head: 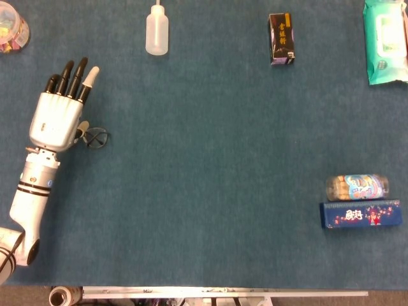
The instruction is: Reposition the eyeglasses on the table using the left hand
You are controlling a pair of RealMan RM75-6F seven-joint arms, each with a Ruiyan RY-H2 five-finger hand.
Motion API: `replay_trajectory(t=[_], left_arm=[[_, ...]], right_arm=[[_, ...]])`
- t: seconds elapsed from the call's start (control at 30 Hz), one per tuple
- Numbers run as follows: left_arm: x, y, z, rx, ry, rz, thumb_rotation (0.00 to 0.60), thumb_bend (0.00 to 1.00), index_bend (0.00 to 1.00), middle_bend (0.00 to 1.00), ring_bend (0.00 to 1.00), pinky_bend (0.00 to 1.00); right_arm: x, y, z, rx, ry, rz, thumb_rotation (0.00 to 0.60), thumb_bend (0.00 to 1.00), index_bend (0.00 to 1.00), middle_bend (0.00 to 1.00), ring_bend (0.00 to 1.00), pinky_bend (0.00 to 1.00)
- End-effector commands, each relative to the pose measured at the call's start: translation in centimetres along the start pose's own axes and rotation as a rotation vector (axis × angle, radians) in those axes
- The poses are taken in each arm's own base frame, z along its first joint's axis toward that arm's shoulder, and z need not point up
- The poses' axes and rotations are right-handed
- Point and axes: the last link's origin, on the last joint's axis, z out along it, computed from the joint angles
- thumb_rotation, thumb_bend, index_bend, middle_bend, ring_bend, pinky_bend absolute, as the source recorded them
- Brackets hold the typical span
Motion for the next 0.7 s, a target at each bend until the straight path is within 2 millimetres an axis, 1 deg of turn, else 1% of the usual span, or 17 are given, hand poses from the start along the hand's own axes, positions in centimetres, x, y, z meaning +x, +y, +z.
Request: replay_trajectory(t=[0.03,0.37,0.7], left_arm=[[-0.4,0.1,0.0,0.001,-0.013,0.006,0.6,0.07,0.07,0.0,0.06,0.23],[-1.2,0.0,0.1,0.008,-0.041,0.018,0.6,0.07,0.07,0.0,0.06,0.23],[-1.7,-0.2,-0.2,0.016,-0.053,0.009,0.6,0.07,0.07,0.0,0.06,0.23]], right_arm=[[0.0,0.0,0.0,0.001,0.0,0.0,0.6,0.31,0.6,0.57,0.51,0.52],[0.0,0.0,0.0,0.001,0.0,-0.002,0.6,0.31,0.6,0.57,0.51,0.52],[-0.1,-0.1,0.0,0.001,-0.005,-0.004,0.6,0.31,0.6,0.57,0.51,0.52]])
